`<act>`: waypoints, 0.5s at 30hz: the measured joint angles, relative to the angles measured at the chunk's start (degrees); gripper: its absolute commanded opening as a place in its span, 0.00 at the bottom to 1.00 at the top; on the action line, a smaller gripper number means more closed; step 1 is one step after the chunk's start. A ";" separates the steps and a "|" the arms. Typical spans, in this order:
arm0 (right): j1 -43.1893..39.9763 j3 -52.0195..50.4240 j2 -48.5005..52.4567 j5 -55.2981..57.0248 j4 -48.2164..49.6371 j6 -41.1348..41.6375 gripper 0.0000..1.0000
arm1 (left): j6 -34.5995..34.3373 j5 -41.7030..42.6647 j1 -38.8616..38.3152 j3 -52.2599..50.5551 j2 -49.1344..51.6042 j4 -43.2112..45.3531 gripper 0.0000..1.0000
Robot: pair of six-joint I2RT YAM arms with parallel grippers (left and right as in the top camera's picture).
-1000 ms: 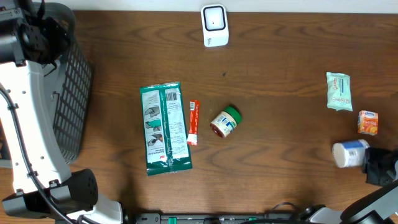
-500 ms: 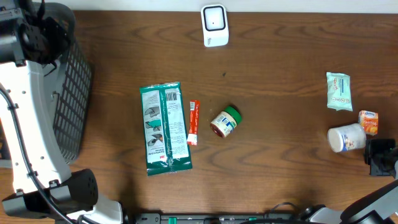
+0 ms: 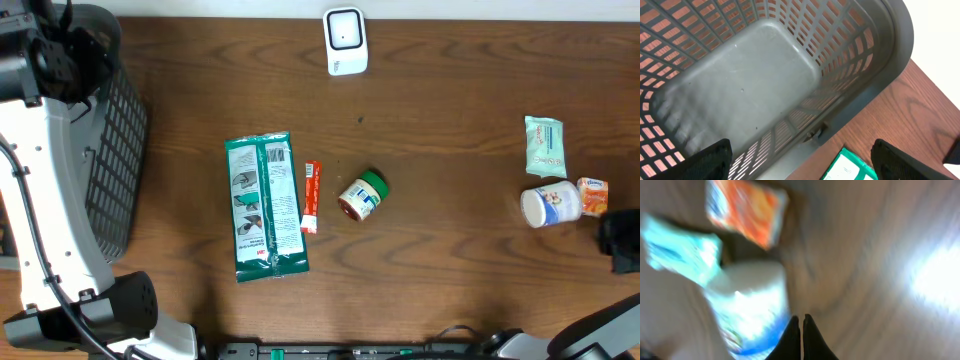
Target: Scan the item barcode
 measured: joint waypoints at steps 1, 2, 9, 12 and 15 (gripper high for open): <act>1.09 -0.87 0.00 0.33 -0.76 -0.55 0.01 | 0.00 0.00 0.00 0.00 0.00 0.02 0.88; 2.32 -1.99 0.00 0.59 -0.92 -1.01 0.01 | 0.00 0.00 0.00 0.00 0.00 0.00 0.88; 11.80 -13.75 0.04 5.49 9.84 -2.78 0.01 | 0.00 0.00 0.00 0.00 0.00 0.00 0.88; 12.81 -17.59 0.09 6.67 18.84 -2.75 0.01 | 0.00 0.00 0.00 0.00 0.00 0.02 0.88; 13.40 -20.06 0.09 3.50 23.96 -3.23 0.01 | 0.00 0.00 0.00 0.00 0.00 0.00 0.88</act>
